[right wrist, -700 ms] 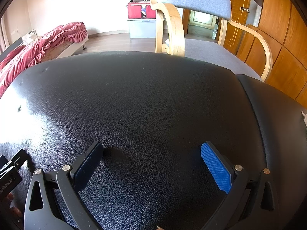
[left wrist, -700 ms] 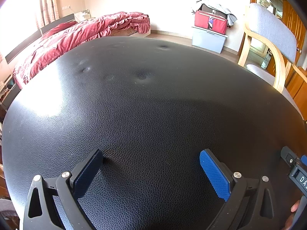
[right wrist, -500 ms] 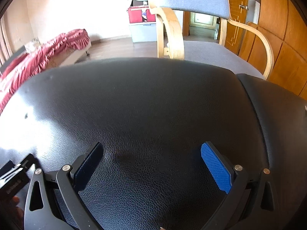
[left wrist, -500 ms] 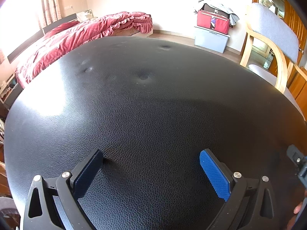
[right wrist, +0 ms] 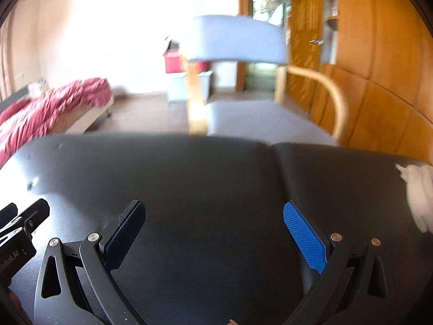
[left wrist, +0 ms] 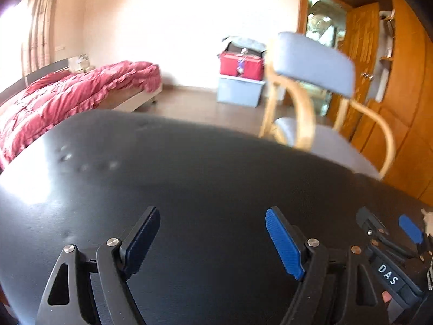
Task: Fold clothes
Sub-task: 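Move both tools over the table toward the pink sweater pile, then close the right gripper on the pink sweater bundle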
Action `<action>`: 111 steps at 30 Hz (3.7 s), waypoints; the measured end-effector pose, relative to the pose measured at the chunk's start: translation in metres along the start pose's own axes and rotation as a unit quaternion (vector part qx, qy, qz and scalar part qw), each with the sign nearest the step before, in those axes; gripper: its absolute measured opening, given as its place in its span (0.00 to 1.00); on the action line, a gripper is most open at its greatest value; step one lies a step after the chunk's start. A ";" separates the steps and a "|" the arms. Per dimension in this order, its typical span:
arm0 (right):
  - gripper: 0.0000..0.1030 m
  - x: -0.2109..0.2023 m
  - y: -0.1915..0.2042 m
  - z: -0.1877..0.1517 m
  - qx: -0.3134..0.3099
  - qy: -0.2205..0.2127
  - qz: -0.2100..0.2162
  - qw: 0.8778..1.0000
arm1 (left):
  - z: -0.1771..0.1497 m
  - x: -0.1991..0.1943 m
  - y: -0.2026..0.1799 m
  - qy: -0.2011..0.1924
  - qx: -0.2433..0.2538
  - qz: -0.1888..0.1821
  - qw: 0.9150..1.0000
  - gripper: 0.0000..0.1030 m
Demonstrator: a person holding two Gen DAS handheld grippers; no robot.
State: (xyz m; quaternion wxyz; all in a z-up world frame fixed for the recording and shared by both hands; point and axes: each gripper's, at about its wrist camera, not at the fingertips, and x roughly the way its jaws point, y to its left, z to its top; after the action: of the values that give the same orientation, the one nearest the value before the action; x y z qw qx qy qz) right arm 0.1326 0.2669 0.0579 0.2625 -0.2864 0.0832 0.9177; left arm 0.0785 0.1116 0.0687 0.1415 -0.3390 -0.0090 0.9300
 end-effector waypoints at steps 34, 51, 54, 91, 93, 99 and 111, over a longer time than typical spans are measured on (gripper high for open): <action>1.00 -0.105 -0.251 -0.047 0.165 -0.092 -0.196 0.962 | -0.058 -0.021 -0.191 -0.050 0.179 -0.143 0.972 0.80; 1.00 -0.154 -0.303 -0.055 0.140 -0.093 -0.247 0.954 | -0.083 -0.060 -0.199 -0.096 0.259 -0.223 0.935 0.80; 1.00 -0.172 -0.328 -0.052 0.137 -0.101 -0.268 0.948 | -0.085 -0.060 -0.200 -0.095 0.263 -0.221 0.934 0.80; 0.67 -0.106 -0.467 -0.015 0.092 0.047 -0.352 0.930 | -0.079 -0.052 -0.198 -0.073 0.251 -0.216 0.941 0.80; 0.67 -0.104 -0.468 -0.014 0.095 0.049 -0.356 0.928 | -0.079 -0.052 -0.198 -0.073 0.251 -0.216 0.941 0.80; 0.67 -0.099 -0.470 -0.013 0.098 0.057 -0.357 0.927 | -0.080 -0.052 -0.199 -0.073 0.253 -0.215 0.940 0.80; 0.74 -0.089 -0.469 -0.016 0.084 0.082 -0.365 0.924 | -0.079 -0.050 -0.199 -0.066 0.251 -0.215 0.941 0.80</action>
State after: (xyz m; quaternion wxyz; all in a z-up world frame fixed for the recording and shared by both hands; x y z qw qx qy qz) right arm 0.4508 0.6208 0.0945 0.5946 -0.3476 0.0711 0.7215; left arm 0.2164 0.2832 0.0614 0.4182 -0.2207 0.1429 0.8695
